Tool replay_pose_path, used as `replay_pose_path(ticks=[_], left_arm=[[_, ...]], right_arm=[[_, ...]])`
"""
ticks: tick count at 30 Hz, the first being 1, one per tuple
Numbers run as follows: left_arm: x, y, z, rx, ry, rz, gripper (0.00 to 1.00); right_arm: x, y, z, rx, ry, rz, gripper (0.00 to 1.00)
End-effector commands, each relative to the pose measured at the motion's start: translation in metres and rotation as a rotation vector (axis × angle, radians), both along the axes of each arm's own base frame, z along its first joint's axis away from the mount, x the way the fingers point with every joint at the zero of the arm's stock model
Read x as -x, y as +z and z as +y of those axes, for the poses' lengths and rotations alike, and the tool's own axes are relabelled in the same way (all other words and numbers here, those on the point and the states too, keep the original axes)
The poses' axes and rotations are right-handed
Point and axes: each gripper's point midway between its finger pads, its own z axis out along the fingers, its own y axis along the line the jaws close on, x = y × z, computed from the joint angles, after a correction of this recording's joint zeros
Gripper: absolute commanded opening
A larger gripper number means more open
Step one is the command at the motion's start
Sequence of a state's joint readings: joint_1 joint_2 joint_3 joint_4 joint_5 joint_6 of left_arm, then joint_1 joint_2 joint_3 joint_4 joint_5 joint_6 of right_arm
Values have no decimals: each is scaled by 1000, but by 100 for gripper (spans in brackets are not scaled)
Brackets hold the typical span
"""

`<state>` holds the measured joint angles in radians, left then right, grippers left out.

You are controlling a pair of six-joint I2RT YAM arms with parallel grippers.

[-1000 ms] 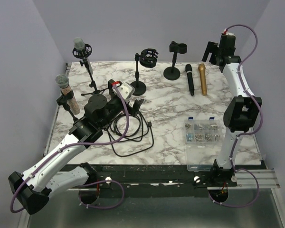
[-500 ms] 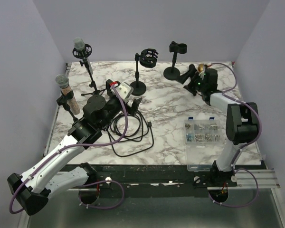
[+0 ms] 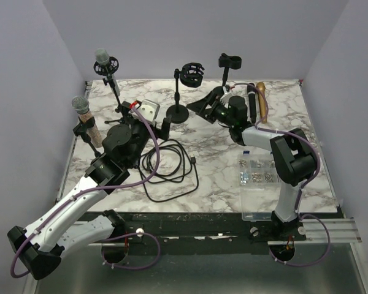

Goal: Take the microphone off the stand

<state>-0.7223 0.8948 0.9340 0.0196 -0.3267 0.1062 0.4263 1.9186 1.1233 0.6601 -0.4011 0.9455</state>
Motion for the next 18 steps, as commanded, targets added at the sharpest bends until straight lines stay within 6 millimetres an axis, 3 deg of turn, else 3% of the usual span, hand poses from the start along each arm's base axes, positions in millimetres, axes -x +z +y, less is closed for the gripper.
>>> replay_pose_path(ticks=[1, 5, 11, 18], left_arm=[[1, 8, 11, 42, 50, -23, 98], [1, 7, 7, 35, 31, -12, 98], [-2, -5, -3, 7, -4, 17, 98], [-2, -14, -33, 26, -162, 112, 98]], right_arm=[[0, 49, -3, -104, -37, -95, 98], [4, 64, -6, -110, -45, -112, 99], [-4, 78, -1, -75, -36, -60, 99], [12, 96, -12, -19, -34, -116, 100]])
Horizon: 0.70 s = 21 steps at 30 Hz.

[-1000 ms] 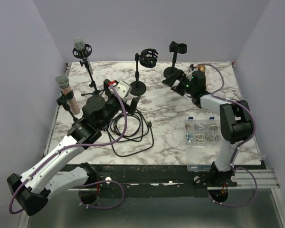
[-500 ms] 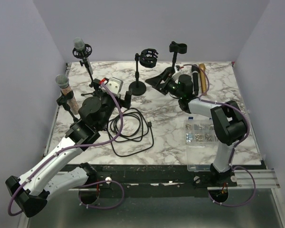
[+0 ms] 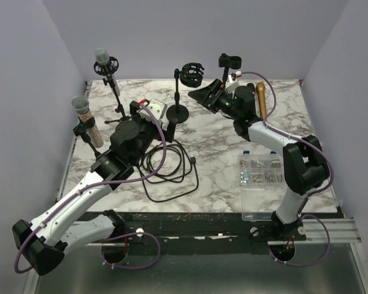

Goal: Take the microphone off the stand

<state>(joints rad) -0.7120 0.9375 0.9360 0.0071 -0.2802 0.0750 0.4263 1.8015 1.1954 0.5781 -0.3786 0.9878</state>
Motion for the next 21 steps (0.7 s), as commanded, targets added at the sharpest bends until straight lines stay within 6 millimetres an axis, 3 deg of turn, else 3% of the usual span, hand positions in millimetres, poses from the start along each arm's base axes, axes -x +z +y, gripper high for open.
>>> replay_pose_path(ticks=[1, 9, 17, 21], left_arm=[[3, 1, -25, 55, -150, 90, 98], [-25, 2, -44, 230, -244, 278, 98], [-87, 49, -44, 539, -237, 423, 98], [-123, 51, -49, 671, -234, 565, 95]], right_arm=[[14, 16, -12, 84, -18, -41, 100], [41, -38, -58, 452, -78, 45, 100], [88, -48, -91, 540, -97, 35, 100], [110, -48, -98, 529, -86, 49, 100]])
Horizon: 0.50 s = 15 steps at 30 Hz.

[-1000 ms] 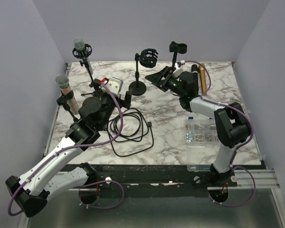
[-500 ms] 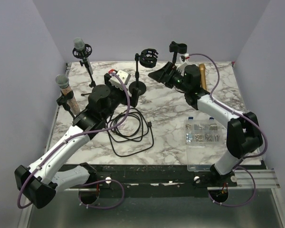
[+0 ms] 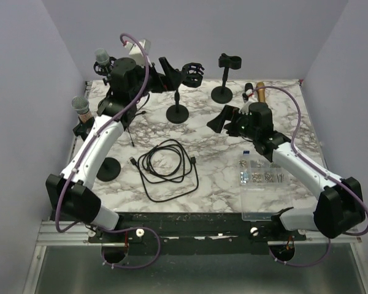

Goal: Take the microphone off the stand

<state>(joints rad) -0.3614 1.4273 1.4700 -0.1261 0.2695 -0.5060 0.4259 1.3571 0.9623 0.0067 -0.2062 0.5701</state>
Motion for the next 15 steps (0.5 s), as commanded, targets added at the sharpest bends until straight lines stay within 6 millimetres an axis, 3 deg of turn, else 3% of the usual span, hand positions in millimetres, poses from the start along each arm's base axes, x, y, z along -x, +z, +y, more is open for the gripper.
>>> replay_pose_path(ticks=[1, 8, 15], left_arm=[[-26, 6, -16, 208, -75, 215, 94], [-79, -13, -9, 312, 103, 304, 89], [-105, -26, 4, 380, 271, 335, 87]], right_arm=[[25, -1, -13, 30, 4, 5, 100], [44, 24, -26, 21, -14, -56, 100], [59, 44, -44, 92, -15, -153, 100]])
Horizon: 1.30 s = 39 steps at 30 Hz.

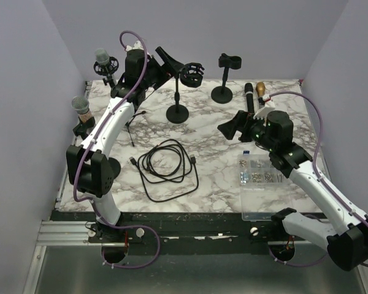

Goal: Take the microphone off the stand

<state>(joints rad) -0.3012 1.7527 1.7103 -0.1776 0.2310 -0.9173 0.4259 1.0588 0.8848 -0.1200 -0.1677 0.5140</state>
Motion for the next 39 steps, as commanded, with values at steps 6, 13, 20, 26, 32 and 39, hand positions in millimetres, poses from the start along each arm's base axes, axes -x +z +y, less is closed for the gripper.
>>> replay_pose_path(ticks=[6, 13, 20, 26, 32, 39], left_arm=[[-28, 9, 18, 61, 191, -17, 83], [-39, -5, 16, 46, 221, -3, 83], [-48, -20, 7, 25, 228, -6, 73], [-55, -32, 7, -6, 237, -16, 52], [-59, -36, 9, -11, 254, -16, 45], [-55, -60, 4, -25, 233, 32, 38]], right_arm=[[20, 7, -14, 87, 31, -56, 100], [24, 29, -36, 130, -59, -96, 100], [26, 37, -60, 214, -146, -118, 100], [33, 42, -56, 196, -113, -130, 100], [34, 41, -51, 198, -79, -130, 100], [31, 35, -48, 199, -71, -117, 100]])
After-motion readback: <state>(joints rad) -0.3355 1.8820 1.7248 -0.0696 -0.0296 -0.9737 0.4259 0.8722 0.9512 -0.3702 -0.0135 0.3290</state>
